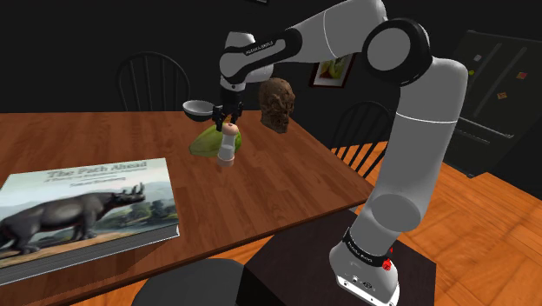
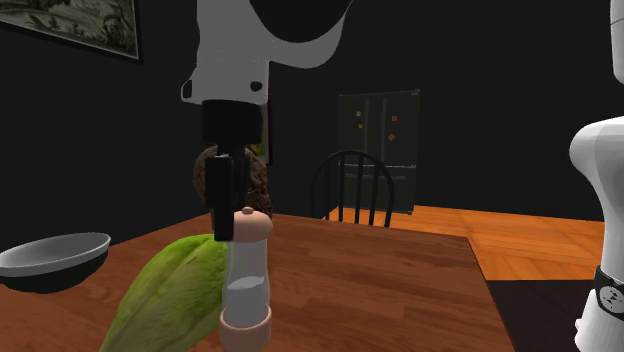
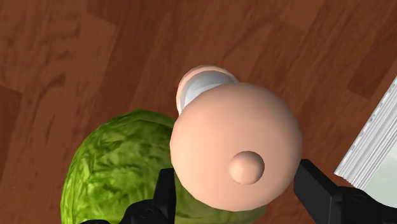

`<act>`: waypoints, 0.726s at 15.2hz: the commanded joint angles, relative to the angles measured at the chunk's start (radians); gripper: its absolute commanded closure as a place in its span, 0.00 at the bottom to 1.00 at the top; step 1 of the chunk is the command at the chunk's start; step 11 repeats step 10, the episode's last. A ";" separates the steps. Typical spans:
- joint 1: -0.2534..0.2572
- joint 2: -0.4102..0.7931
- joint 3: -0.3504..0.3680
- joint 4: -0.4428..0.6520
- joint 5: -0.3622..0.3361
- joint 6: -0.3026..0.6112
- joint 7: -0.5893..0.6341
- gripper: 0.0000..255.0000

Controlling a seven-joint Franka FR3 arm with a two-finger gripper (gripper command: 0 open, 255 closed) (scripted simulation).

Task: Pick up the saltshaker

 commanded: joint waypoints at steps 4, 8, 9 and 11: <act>0.000 -0.024 -0.001 0.038 -0.002 -0.062 0.002 1.00; 0.000 -0.040 -0.001 0.071 -0.003 -0.111 0.004 1.00; 0.000 -0.041 -0.001 0.072 -0.003 -0.113 0.004 1.00; 0.000 -0.041 -0.001 0.072 -0.003 -0.113 0.004 1.00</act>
